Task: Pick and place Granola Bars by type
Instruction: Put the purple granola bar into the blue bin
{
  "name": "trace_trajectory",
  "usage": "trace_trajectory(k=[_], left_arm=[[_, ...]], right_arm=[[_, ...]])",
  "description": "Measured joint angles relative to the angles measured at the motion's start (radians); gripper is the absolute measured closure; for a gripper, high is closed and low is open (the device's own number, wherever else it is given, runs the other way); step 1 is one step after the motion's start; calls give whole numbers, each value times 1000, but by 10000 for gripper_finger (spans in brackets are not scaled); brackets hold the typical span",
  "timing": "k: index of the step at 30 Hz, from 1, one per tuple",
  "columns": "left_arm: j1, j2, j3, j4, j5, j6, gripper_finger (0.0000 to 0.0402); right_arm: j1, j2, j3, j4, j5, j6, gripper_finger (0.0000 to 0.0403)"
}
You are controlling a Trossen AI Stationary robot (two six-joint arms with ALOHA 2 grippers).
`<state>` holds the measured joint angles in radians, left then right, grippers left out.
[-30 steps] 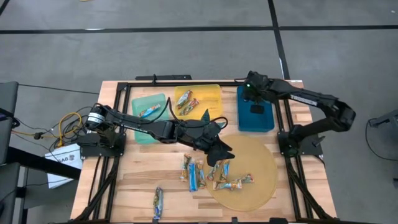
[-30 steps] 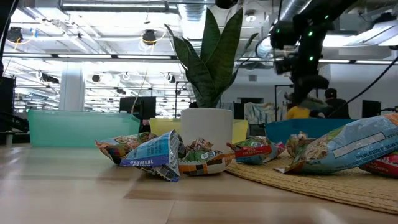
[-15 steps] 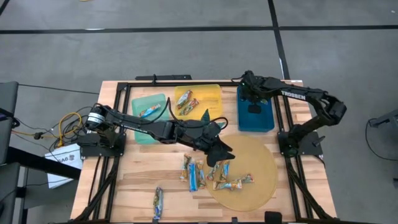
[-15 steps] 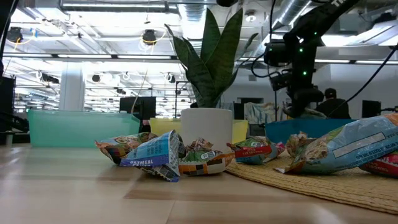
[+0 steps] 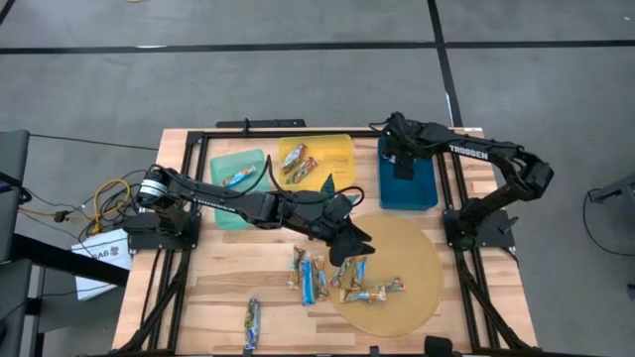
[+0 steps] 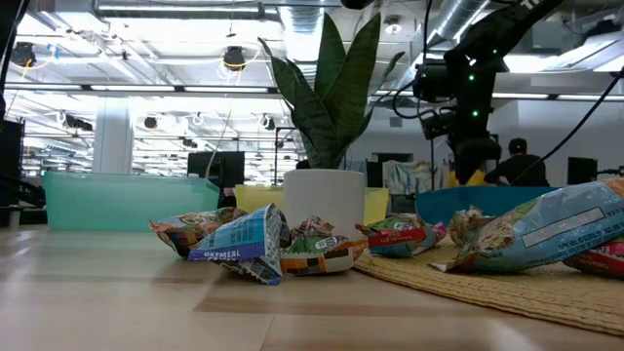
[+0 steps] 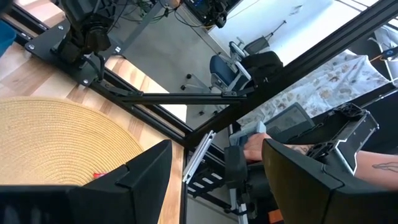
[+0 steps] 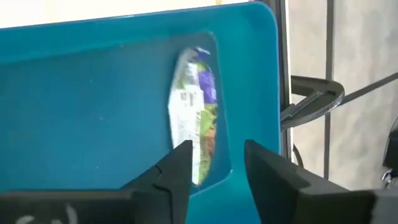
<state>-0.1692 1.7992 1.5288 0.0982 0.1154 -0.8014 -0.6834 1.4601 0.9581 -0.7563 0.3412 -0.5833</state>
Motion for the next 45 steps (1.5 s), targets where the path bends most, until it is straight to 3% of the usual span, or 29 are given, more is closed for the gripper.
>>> trace_trajectory(k=[6, 15, 20, 26, 33, 45], left_arm=[[-2, 0, 0, 15, -1, 25, 159], [-10, -15, 0, -4, 19, 36, 159], [-10, -83, 0, -121, 13, 85, 159], [-62, -202, 1, -423, -61, 69, 159], [-204, -263, 1, -684, -166, -152, 159], [-438, -227, 0, -967, -192, -676, 159]], right_arm=[[3, -4, 0, -31, -16, 65, 238], [3, -151, 0, -54, -201, 212, 236], [26, -285, 0, -67, -312, 330, 238], [104, -422, 0, -88, -353, 504, 240], [234, -527, 0, -97, -354, 648, 241], [421, -592, 0, -87, -351, 826, 241]])
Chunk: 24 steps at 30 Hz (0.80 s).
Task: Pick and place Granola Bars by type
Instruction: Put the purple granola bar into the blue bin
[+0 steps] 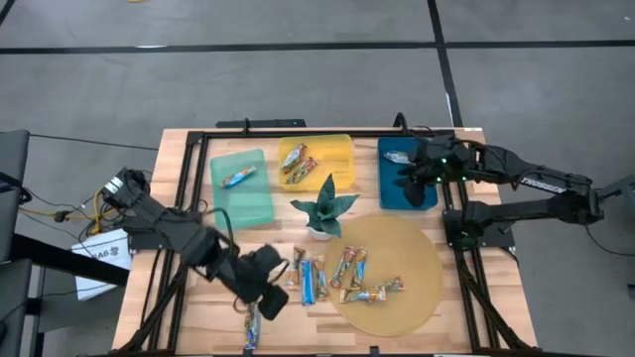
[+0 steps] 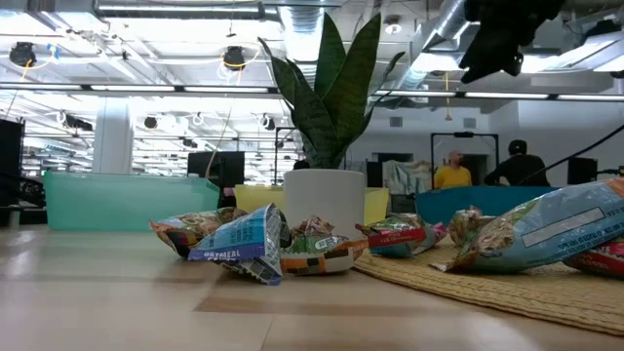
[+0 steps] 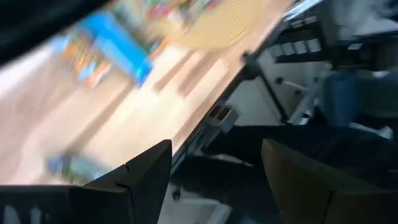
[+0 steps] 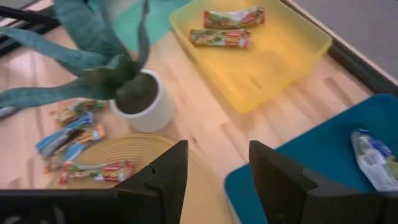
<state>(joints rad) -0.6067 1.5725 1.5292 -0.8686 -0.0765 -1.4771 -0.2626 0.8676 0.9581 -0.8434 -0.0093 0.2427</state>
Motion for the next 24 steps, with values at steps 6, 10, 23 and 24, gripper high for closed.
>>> trace_trajectory(k=[6, 10, 23, 24], left_arm=[[-74, 1, -56, -25, -9, -279, 159], [-103, 0, -105, -22, -10, -438, 159], [-148, 62, -223, 6, 131, -634, 159], [-148, 78, -224, 10, 160, -634, 159]], right_arm=[[67, 1, 0, 16, 10, 40, 245], [96, 2, 0, 16, 11, 49, 248], [140, 2, 0, 15, 10, 91, 249], [143, 2, 0, 15, 10, 92, 250]])
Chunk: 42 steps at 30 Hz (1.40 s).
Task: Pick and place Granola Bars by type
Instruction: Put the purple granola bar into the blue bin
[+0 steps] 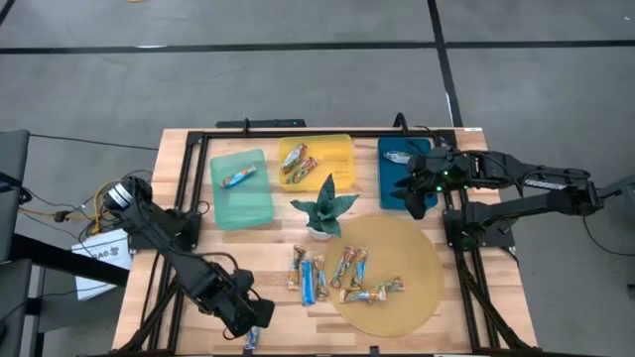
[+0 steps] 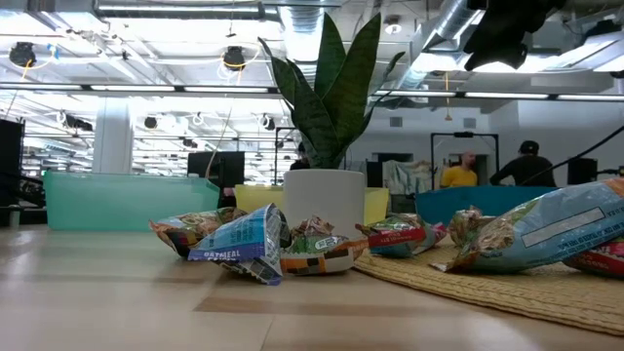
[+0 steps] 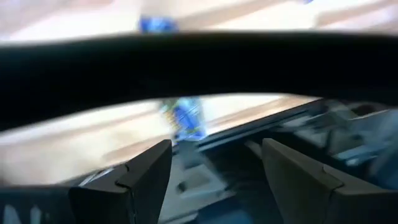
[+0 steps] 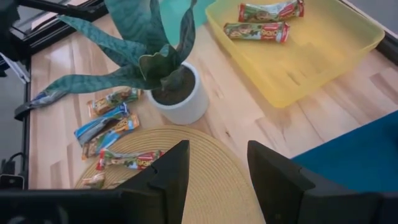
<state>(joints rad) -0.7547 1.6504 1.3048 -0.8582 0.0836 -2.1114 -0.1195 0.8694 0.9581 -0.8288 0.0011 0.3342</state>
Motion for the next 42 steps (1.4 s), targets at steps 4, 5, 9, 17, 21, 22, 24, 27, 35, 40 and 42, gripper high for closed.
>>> trace_trajectory(k=[4, 5, 9, 17, 21, 22, 24, 27, 35, 40, 42], left_arm=[[0, 75, -1, 24, 42, 10, 159], [0, 92, -1, 45, 41, 14, 159], [1, 156, 0, 120, 24, 18, 159], [0, 262, 0, 120, 104, -2, 159], [0, 268, 0, 116, 58, -20, 159], [0, 268, 0, 106, 48, -20, 159], [1, 268, 0, 76, 43, -23, 159], [0, 268, 0, 58, 58, -26, 159], [1, 283, 0, 36, 54, -28, 159], [1, 343, 2, 75, 102, -6, 159], [5, 366, 5, 99, 121, 12, 159]], right_arm=[[2, 0, 0, 1, 0, 1, 254], [2, 0, 0, 1, 0, 1, 255], [1, 0, 0, 2, 0, 1, 257], [1, 0, 0, 3, 0, 15, 255], [1, 0, 0, 3, -1, 18, 256], [1, 0, 0, 3, -1, 18, 257], [1, 0, 0, 3, -1, 18, 258], [1, 0, 0, 3, -1, 18, 260], [1, 0, 0, 4, -1, 18, 261], [1, 1, 0, 8, -1, 17, 264], [1, 1, 0, 15, -1, 17, 266]])
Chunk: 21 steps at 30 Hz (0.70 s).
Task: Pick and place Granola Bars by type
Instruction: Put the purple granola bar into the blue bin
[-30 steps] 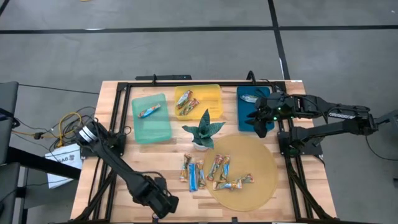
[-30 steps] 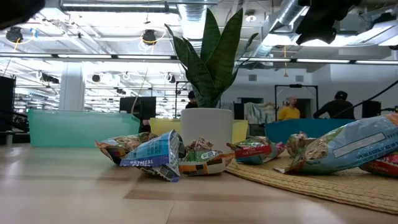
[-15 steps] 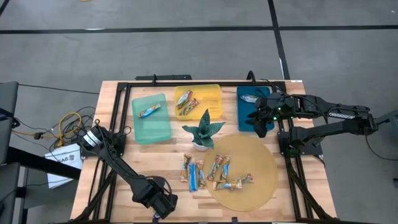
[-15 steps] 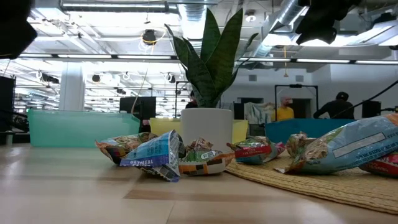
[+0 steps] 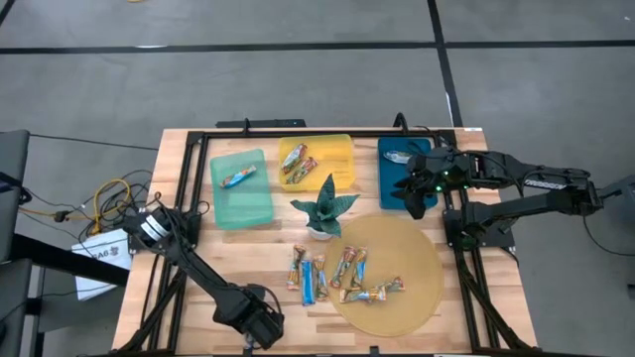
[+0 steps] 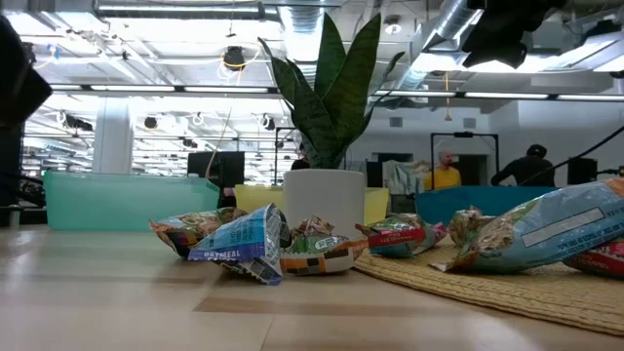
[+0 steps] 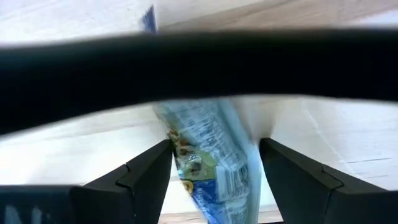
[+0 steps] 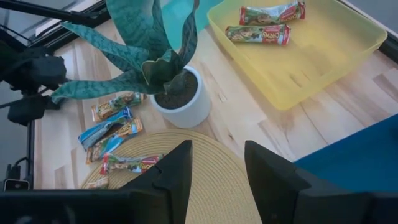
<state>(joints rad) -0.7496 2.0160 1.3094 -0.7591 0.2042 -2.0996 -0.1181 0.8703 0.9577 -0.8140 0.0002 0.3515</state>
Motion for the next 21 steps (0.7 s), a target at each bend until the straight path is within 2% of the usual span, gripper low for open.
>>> trace_trajectory(k=[8, 15, 21], left_arm=[[-1, 23, 30, -31, -28, 18, 173], [-1, 26, 53, -39, -58, 68, 255], [-3, 28, 78, -47, -131, 83, 326]], right_arm=[[0, 0, 0, 11, 0, 0, 264], [0, 0, 0, 15, 0, 0, 270], [0, 0, 0, 15, -3, 21, 269]])
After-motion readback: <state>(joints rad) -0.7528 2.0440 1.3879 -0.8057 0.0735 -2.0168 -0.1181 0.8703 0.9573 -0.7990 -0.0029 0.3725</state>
